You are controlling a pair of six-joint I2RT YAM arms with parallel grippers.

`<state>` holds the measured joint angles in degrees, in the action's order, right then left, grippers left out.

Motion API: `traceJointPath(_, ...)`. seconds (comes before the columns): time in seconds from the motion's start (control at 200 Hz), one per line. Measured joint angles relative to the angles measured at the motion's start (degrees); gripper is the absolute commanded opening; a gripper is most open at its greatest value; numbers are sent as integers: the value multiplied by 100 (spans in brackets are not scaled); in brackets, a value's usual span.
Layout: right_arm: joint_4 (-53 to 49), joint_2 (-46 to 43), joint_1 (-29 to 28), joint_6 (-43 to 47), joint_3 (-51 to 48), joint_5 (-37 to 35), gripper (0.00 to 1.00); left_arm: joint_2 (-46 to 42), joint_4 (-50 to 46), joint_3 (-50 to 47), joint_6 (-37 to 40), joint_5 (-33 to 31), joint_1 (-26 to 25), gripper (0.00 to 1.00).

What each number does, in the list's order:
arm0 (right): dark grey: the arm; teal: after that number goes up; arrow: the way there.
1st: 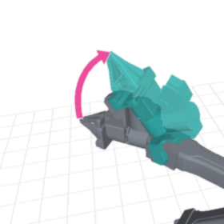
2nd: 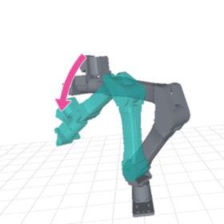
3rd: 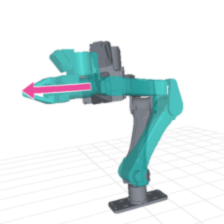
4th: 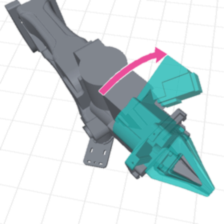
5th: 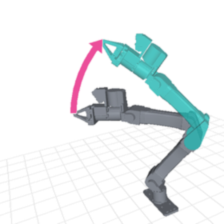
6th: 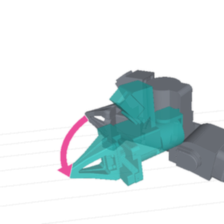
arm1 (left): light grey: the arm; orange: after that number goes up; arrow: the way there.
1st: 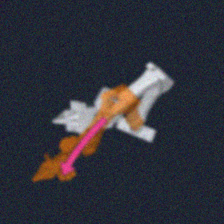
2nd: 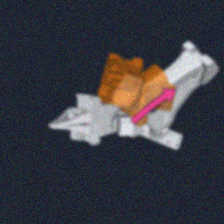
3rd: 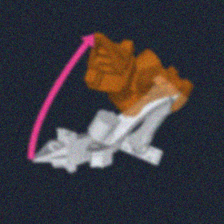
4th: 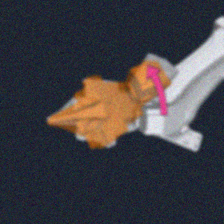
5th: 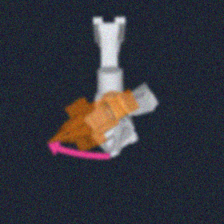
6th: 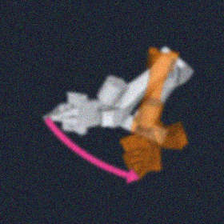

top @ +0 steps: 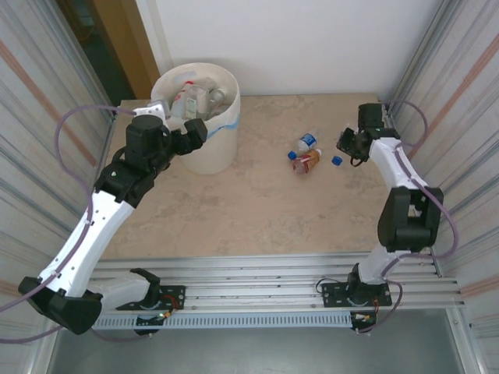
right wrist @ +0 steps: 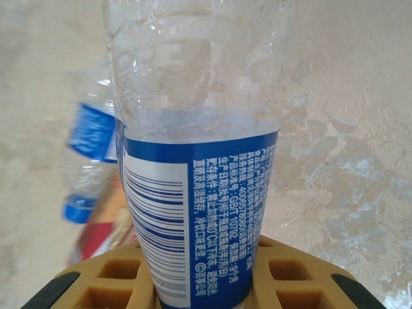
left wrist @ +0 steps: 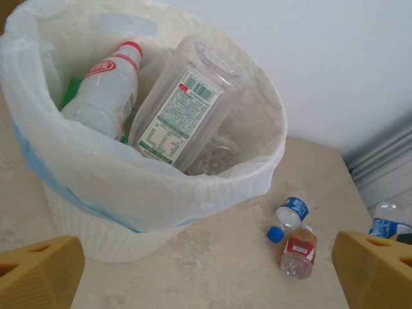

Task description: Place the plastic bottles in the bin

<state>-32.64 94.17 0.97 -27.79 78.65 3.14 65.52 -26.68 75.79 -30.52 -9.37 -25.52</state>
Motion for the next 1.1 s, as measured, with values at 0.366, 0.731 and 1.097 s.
traceJointPath(0.366, 649, -1897, -1108, 330, -227, 1233, 18, 413, 321, 385, -107, 898, -48, 99)
traceJointPath(0.731, 1882, -1934, -2562, 608, -11, 2524, 20, 1342, 767, 1303, -142, 2601, -273, 99)
traceJointPath(1.097, 2922, -1421, -2870, 308, 341, 3429, 22, 1746, 1370, 1530, -227, 3687, -461, 80)
